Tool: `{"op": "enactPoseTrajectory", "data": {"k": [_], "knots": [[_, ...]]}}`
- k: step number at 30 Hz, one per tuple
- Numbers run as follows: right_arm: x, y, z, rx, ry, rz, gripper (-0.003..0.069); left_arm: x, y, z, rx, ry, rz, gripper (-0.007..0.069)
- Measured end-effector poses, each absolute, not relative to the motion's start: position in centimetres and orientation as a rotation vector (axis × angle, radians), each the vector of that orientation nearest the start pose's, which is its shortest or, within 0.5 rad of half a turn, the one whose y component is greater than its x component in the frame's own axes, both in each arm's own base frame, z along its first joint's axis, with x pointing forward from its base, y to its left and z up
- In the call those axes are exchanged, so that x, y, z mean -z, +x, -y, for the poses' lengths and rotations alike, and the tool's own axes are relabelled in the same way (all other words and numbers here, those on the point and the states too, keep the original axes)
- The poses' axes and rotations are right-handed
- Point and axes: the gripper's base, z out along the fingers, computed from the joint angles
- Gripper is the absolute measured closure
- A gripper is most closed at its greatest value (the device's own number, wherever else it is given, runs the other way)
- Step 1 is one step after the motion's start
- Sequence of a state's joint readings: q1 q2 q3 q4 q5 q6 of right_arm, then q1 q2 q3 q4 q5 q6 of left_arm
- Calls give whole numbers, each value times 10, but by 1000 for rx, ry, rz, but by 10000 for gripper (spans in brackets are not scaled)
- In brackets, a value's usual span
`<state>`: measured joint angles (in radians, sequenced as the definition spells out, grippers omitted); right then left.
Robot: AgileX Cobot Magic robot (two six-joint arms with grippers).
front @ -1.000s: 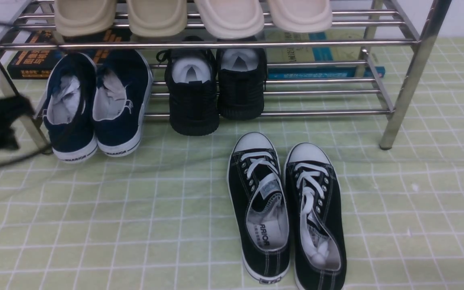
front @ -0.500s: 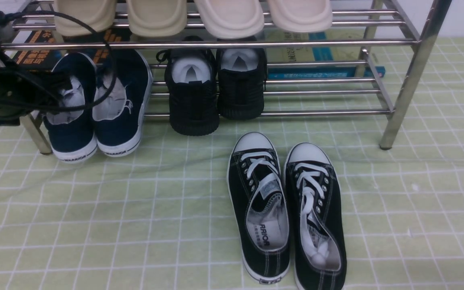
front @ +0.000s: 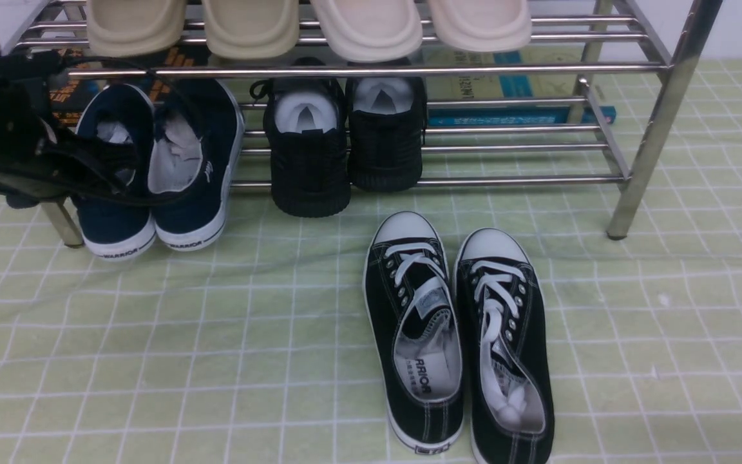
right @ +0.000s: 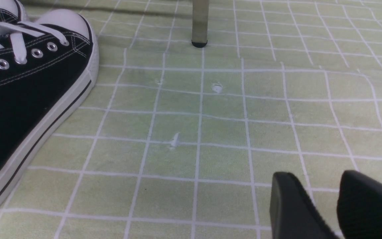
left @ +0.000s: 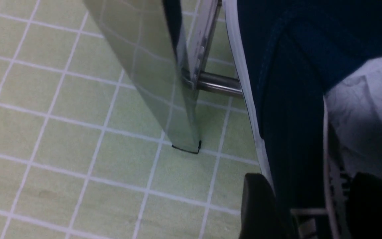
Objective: Take the shoes off the shelf with your hand from the green coffee tablecloth.
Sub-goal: 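Grasp the leftmost shoe on the bottom shelf of the shoe rack with the left gripper, then set the held shoe down on the floor in front of the rack with the left gripper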
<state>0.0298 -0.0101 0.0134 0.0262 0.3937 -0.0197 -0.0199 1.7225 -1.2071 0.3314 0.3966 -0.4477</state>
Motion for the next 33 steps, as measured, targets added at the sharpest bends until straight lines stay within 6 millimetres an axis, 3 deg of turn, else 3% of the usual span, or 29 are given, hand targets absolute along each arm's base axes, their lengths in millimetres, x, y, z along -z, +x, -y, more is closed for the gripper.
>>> {"op": "enactPoseTrajectory", "data": {"k": [3,7,9,16,18,19,24,25,28,33], "knots": [[-174,52,-2,-33,-31,-1880,422,-242,384,-3,-68,-198,-2363,317],[-174,52,-2,-33,-31,-1880,422,-239,382,-4,-81,-206,-2393,529],[-174,52,-2,-33,-31,-1880,422,-242,378,-5,-95,-216,-2410,580],[-174,52,-2,-33,-31,-1880,422,-283,339,-10,-172,-294,-2497,586],[-174,52,-2,-33,-31,-1880,422,-308,308,-14,-217,-350,-2545,589],[-174,52,-2,-33,-31,-1880,422,-310,306,-14,-221,-355,-2550,589],[-174,52,-2,-32,-31,-1880,422,-352,242,-19,-282,-432,-2618,589],[-174,52,-2,-32,-31,-1880,422,-352,242,-20,-286,-433,-2625,589],[-174,52,-2,-32,-31,-1880,422,-362,210,-19,-255,-447,-2622,589],[-174,52,-2,-32,-31,-1880,422,-341,175,-9,-101,-457,-2680,589]]}}
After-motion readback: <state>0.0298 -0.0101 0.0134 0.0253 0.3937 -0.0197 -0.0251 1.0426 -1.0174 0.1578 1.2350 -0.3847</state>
